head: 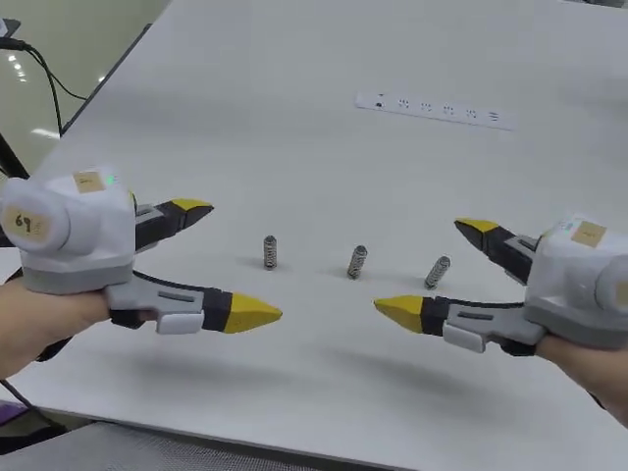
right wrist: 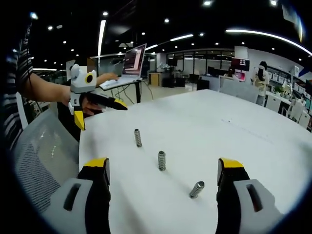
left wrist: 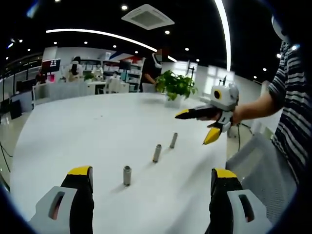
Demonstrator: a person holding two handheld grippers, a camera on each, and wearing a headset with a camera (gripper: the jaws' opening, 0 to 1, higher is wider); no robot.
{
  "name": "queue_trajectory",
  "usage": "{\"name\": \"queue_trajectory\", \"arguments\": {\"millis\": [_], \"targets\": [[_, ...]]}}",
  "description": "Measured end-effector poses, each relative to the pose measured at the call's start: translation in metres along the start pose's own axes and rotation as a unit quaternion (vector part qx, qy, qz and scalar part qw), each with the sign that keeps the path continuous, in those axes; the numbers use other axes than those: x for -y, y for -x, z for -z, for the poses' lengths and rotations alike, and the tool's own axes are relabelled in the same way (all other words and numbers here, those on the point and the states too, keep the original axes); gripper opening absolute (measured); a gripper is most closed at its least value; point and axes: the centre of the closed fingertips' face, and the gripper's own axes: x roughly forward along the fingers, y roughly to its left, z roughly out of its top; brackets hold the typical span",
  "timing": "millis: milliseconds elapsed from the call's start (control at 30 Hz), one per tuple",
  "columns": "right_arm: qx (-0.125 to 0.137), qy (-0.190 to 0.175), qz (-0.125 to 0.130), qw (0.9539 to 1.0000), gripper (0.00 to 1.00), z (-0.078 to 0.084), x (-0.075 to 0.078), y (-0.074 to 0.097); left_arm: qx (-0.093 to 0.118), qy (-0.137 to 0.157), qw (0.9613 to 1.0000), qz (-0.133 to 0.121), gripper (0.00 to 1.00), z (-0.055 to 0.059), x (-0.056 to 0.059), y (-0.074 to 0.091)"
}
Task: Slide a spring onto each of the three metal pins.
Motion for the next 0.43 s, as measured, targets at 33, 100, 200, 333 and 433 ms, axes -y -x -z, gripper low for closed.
{"name": "queue_trajectory", "arguments": {"millis": [33, 100, 200, 333, 433], "targets": [[-0.002, -0.004, 0.003, 1.0, 0.94, 0.003, 0.002, 0.004, 0.0, 0.0, 1.0, 0.0, 0.98, 0.0, 0.0, 0.0], [0.0, -0.01, 0.012, 0.9999, 0.97, 0.007, 0.007, 0.012, 0.001, 0.0, 1.0, -0.002, 0.98, -0.001, 0.0, 0.0], [-0.001, -0.018, 0.023, 0.9996, 0.99, 0.013, 0.01, 0.021, 0.0, 0.0, 1.0, -0.004, 0.98, 0.0, -0.001, 0.002], [-0.004, -0.026, 0.031, 0.9992, 0.99, 0.018, 0.01, 0.03, 0.002, 0.001, 0.9999, -0.01, 0.98, 0.0, -0.004, 0.005], [-0.006, -0.026, 0.034, 0.999, 0.99, 0.02, 0.011, 0.031, 0.003, 0.002, 0.9999, -0.015, 0.98, -0.001, -0.005, 0.006]]}}
